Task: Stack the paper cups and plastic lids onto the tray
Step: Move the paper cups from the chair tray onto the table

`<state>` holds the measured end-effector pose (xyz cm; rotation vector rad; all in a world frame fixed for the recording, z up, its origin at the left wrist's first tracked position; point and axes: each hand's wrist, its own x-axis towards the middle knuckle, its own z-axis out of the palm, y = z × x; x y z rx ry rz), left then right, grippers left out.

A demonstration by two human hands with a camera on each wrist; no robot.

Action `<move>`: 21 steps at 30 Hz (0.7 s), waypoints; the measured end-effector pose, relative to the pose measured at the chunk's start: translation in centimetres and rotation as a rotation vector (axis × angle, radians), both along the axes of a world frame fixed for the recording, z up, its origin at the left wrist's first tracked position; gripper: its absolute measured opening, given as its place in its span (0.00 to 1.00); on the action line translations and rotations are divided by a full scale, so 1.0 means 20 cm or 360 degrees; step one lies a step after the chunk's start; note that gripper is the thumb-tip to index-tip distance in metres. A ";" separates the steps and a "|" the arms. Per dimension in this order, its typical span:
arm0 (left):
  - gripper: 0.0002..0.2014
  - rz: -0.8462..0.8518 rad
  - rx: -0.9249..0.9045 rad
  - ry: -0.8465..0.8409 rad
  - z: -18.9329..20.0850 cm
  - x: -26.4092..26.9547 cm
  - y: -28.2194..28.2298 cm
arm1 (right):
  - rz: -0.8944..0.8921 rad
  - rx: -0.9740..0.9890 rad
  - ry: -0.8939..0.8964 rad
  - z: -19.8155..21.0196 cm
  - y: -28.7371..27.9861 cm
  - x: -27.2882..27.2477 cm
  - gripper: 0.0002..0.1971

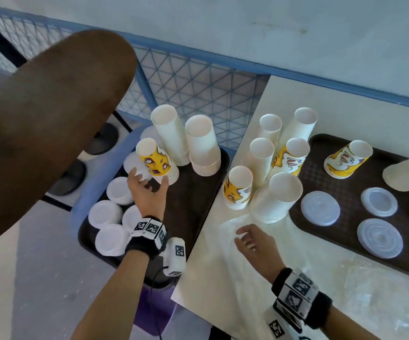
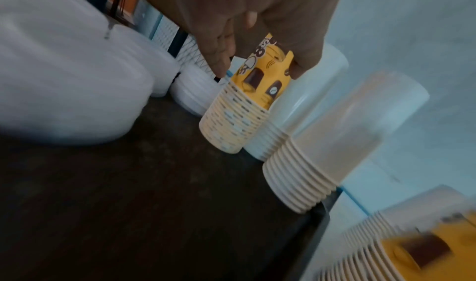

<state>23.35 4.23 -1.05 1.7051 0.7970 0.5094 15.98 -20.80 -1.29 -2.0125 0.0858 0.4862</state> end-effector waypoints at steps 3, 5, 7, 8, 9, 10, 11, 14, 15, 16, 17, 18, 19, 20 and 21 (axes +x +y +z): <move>0.41 -0.0055 0.0099 0.0015 0.02 0.13 0.06 | 0.0221 0.0188 -0.0109 0.12 0.27 0.11 0.09; 0.42 -0.0140 0.0113 0.0009 0.02 0.19 0.08 | 0.0218 0.0319 -0.0142 0.20 0.43 0.21 0.17; 0.41 -0.0216 0.0174 0.0042 0.02 0.22 0.09 | 0.0127 0.0374 -0.0094 0.26 0.57 0.30 0.26; 0.41 -0.0240 0.0198 0.0084 0.02 0.23 0.09 | 0.0048 0.0385 -0.0060 0.26 0.61 0.34 0.30; 0.39 -0.0255 0.0205 0.0119 0.02 0.24 0.10 | -0.0044 0.0362 -0.0051 0.28 0.64 0.38 0.33; 0.37 -0.0265 0.0204 0.0122 0.02 0.24 0.10 | -0.0129 0.0322 -0.0063 0.27 0.66 0.43 0.36; 0.35 -0.0279 0.0206 0.0111 0.02 0.23 0.10 | -0.0197 0.0273 -0.0072 0.26 0.67 0.48 0.38; 0.32 -0.0361 0.0227 0.0098 0.02 0.18 0.11 | -0.0472 0.0249 -0.0035 0.22 0.71 0.59 0.43; 0.32 -0.0408 0.0230 0.0096 0.03 0.14 0.10 | -0.0564 0.0213 -0.0054 0.21 0.72 0.62 0.44; 0.34 -0.0455 0.0231 0.0095 0.02 0.10 0.10 | -0.0643 0.0165 -0.0064 0.20 0.73 0.65 0.45; 0.36 -0.0497 0.0221 0.0102 0.01 0.05 0.09 | -0.0705 0.0131 -0.0082 0.19 0.73 0.67 0.47; 0.37 -0.0528 0.0196 0.0103 0.00 -0.01 0.09 | -0.0745 0.0124 -0.0095 0.17 0.75 0.70 0.49; 0.37 -0.0554 0.0168 0.0099 0.00 -0.07 0.08 | -0.0777 0.0140 -0.0124 0.17 0.76 0.72 0.52; 0.35 -0.0574 0.0153 0.0096 -0.01 -0.13 0.08 | -0.0801 0.0157 -0.0149 0.15 0.77 0.75 0.55; 0.34 -0.0579 0.0148 0.0108 -0.01 -0.19 0.07 | -0.0808 0.0158 -0.0181 0.14 0.79 0.76 0.58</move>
